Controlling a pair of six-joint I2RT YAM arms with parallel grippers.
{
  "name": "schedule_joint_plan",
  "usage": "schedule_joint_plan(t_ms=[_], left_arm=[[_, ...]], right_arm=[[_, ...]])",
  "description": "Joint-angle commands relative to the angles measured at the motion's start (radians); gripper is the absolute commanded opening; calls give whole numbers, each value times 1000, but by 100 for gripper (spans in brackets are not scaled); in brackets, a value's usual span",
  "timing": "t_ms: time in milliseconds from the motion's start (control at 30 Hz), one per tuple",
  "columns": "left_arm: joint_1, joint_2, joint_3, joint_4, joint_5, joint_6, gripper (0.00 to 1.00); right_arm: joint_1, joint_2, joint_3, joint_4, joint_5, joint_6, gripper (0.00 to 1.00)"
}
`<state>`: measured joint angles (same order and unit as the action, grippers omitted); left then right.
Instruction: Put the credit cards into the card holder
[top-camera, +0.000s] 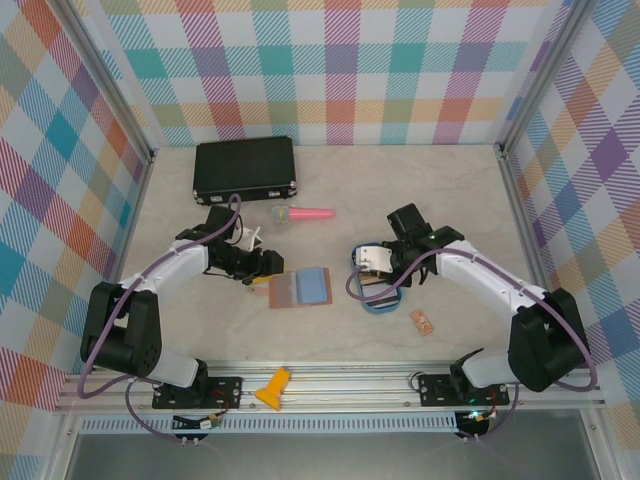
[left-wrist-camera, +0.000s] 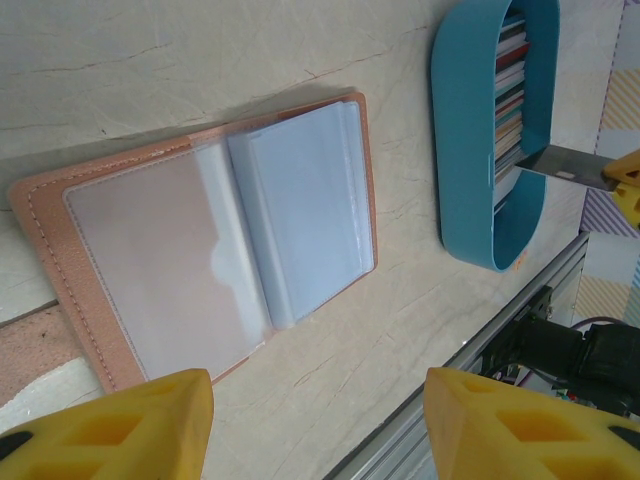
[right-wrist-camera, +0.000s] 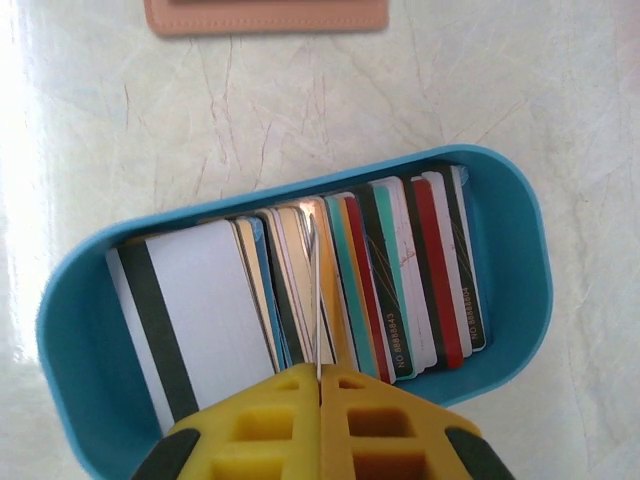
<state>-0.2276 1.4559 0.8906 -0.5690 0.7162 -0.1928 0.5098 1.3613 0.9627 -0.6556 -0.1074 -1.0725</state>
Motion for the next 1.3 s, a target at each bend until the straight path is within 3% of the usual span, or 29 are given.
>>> schedule_joint_plan(t_ms=[0,133,200,300,433,600,800,933,1100,1267], left_arm=[[-10,-29,6,32,14,9,58],[-15,-88,0,135,66,-126,58],[-26,-91,25,223,106,-278,58],[-66,-70,85,407,133,-515,58],[-104,-26,173,662,122,-861,58],[-116,1,264,774,84,-1182,57],[-156,-52,319,582,34,-1199,62],[-191,-102,267,705,-3,-1304,63],[-254,-140,223,756,-53,-1337,63],[-300,-166,142,980,-104,-1449,53]], right_arm=[[-4,-85,21,1,-102,131,0],[12,-225,-11,143,-141,199,0],[37,-298,-57,258,-107,140,0],[103,-330,-93,366,-5,-66,0],[147,-325,-154,640,59,-365,0],[159,-263,-164,919,71,-604,0],[168,-200,-101,1098,81,-694,0],[185,-188,-91,1191,86,-719,0],[209,-185,-101,1263,106,-710,0],[232,-183,-107,1278,123,-698,0]])
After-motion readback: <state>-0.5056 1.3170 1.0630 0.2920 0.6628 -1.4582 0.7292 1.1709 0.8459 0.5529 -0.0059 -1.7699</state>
